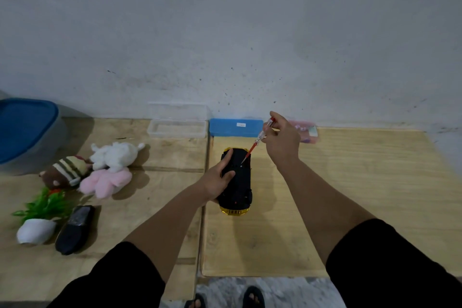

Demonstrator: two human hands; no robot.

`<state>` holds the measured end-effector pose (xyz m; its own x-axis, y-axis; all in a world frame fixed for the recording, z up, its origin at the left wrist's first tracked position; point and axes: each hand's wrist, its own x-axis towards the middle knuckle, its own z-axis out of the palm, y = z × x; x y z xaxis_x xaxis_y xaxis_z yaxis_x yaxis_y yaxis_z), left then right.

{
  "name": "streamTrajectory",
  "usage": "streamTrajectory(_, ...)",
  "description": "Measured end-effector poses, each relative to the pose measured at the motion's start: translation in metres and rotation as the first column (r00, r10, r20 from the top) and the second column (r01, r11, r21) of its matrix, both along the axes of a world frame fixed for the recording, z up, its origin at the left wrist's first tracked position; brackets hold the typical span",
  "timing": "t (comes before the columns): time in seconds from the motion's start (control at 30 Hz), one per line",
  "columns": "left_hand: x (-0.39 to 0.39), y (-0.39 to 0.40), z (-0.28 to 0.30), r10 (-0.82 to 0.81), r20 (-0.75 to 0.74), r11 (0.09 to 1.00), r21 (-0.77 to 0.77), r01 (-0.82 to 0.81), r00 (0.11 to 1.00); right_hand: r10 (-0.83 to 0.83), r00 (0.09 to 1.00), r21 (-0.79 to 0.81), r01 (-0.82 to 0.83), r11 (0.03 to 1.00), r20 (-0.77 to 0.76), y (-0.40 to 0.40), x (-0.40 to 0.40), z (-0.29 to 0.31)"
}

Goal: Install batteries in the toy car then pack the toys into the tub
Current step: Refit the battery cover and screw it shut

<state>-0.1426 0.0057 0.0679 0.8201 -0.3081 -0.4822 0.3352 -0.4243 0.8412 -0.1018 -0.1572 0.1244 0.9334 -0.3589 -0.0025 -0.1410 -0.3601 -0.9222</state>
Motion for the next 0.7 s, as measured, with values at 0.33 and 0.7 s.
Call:
streamTrajectory(0.33, 0.005, 0.0073, 0.0063, -0.019, -0.014, 1.0, -0.005, 0.019, 1.0, 0.012, 1.0, -0.043, -0.012, 0.999, -0.006, 0.0071, -0.0015, 0.0086)
streamTrajectory(0.7, 0.0066, 0.011, 0.0086, -0.021, -0.02, 1.0, -0.006, 0.021, 1.0, 0.0, 1.0, -0.071, -0.001, 0.998, -0.003, 0.0106, -0.0026, 0.01)
